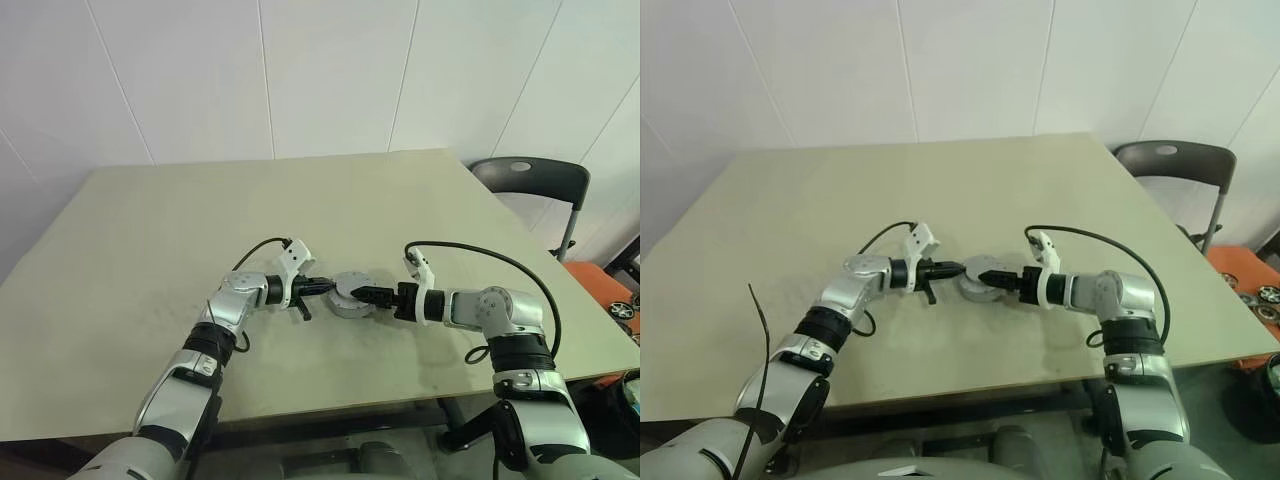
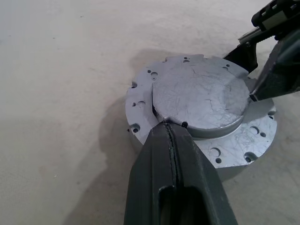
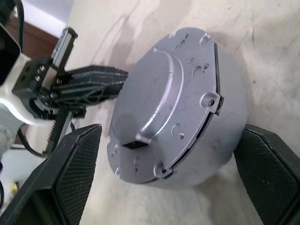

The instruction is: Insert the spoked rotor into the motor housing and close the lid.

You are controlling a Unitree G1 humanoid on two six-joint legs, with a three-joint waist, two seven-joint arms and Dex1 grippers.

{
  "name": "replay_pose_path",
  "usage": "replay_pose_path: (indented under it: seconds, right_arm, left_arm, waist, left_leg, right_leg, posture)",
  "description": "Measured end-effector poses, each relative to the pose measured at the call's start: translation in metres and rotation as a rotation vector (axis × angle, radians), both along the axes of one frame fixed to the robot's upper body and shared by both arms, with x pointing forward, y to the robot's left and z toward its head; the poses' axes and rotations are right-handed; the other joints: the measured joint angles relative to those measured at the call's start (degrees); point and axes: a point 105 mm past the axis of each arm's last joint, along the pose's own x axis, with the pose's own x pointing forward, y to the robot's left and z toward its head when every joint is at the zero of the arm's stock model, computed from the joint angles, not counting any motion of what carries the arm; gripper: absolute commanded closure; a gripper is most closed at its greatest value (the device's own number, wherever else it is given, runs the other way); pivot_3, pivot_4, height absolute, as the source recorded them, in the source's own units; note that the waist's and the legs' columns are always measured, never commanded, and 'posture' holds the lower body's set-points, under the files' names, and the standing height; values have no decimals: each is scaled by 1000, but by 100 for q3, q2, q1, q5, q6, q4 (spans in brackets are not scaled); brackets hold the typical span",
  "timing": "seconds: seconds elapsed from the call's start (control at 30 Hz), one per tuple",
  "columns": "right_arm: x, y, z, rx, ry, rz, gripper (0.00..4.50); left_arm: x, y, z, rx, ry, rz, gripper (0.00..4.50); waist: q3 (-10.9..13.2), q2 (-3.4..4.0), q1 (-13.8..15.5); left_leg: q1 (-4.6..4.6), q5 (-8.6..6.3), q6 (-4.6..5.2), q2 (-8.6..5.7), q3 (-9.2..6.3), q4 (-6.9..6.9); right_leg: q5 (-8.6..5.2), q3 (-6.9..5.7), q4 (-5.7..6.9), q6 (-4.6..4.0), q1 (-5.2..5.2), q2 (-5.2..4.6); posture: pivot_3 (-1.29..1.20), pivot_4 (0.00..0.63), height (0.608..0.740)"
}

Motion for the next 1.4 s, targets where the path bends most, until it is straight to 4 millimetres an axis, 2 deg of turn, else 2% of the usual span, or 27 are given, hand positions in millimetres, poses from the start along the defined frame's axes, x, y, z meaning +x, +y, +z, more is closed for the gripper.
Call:
replay_pose_path:
  seconds: [0.23,0.33,0.43,0.5,1.07,1.27,1.33,1.4]
  right_arm:
    - [5,4,-4,28,-5,-37,50]
    - [7,4,-7,29,-4,-56,667]
    - [10,0,-11,33,-2,-92,1625]
    - [14,-2,-8,43,-23,-112,1980]
    - [19,-1,-7,39,-42,-133,2097]
    - [21,1,-8,84,-26,-155,2097]
    - [22,4,-8,107,-26,-161,2097]
    - [24,7,-9,127,-25,-170,2097]
  left_arm:
    - [0,2,-2,7,1,9,4500]
    - [0,3,-2,14,0,9,4500]
    - [0,3,-2,15,2,1,4500]
    - [-2,3,-3,12,9,-11,4500]
    - [-3,2,-4,8,11,-14,4500]
    - [-4,7,4,-46,65,-12,4500]
    - [-5,8,19,-100,71,-36,4500]
    - [-9,2,48,-192,50,-99,4500]
  waist:
    - [0,0,-36]
    - [1,2,-37]
    - [2,6,-35]
    - [-2,30,-19]
    - [-4,37,2]
    - [7,42,-34]
    - [18,41,-40]
    - [19,38,-64]
  left_leg:
    - [15,0,0,0,-3,0]
    - [16,-1,-1,0,-5,0]
    - [17,-1,-1,-1,-5,0]
    - [19,0,-1,-5,-5,0]
    - [14,-1,-1,-7,-14,-3]
    - [-12,0,-1,-7,-13,-10]
    - [-30,0,0,-6,-14,-11]
    - [-37,-1,0,-4,-13,-16]
  right_leg:
    - [-2,6,-2,-3,20,-1]
    - [-4,6,-2,-5,26,-1]
    - [-4,6,-2,-5,25,-2]
    - [-3,6,-5,-3,24,-6]
    - [-5,5,-14,-2,25,-9]
    - [0,6,-12,6,-9,-5]
    - [6,5,-10,15,-30,-3]
    - [8,6,-10,15,-40,-1]
  posture:
    - [0,0,740]
    - [0,0,740]
    - [0,0,740]
    - [0,0,740]
    - [0,0,740]
    - [0,0,740]
    - [0,0,740]
    - [0,0,740]
